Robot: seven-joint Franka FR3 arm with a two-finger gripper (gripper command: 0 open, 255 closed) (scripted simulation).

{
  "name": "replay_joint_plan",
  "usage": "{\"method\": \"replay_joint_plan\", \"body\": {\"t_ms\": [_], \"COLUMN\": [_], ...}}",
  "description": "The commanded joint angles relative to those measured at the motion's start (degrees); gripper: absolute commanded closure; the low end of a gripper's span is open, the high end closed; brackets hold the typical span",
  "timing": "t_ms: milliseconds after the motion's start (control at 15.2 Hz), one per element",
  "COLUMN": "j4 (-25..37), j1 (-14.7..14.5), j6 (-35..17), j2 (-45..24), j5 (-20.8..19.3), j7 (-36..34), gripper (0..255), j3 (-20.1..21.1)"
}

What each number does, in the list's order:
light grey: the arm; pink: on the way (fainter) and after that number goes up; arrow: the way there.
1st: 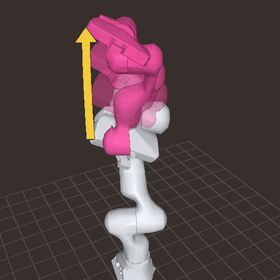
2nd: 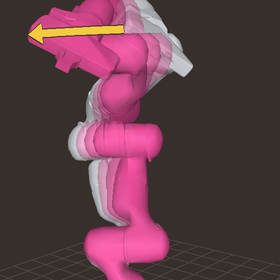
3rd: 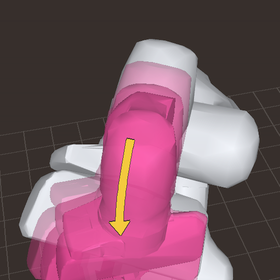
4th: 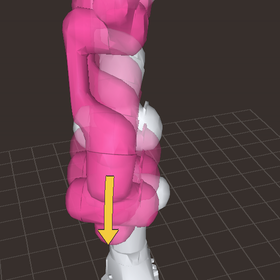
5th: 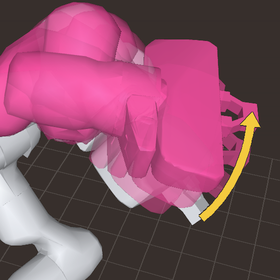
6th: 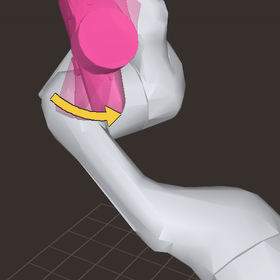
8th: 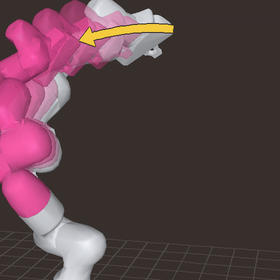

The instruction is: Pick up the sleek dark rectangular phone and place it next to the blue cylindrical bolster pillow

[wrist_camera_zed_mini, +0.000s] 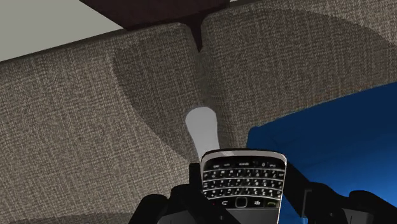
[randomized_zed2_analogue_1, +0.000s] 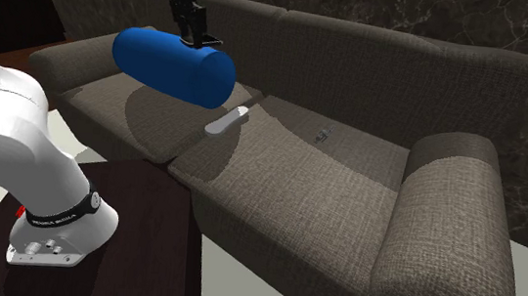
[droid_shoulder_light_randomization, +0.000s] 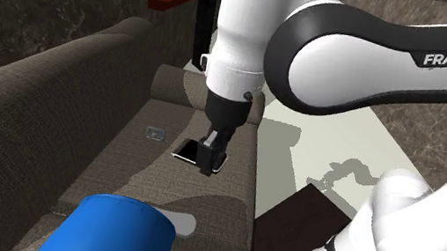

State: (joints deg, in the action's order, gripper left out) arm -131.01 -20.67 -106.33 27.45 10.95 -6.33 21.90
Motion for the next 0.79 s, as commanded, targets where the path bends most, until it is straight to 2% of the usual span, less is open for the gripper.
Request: {"method": "replay_joint_plan", "body": {"t_ms": [0,726], "j4": [-1.73,-4.41], "j1": [-1.39,-8.99], "j6": [0.28,3.57], "j2": [2.30,10.58], "j5": [1.41,9.18], "j7": [-2.08,-14.99], "gripper": [255,255], "j3": [1.43,10.75]}}
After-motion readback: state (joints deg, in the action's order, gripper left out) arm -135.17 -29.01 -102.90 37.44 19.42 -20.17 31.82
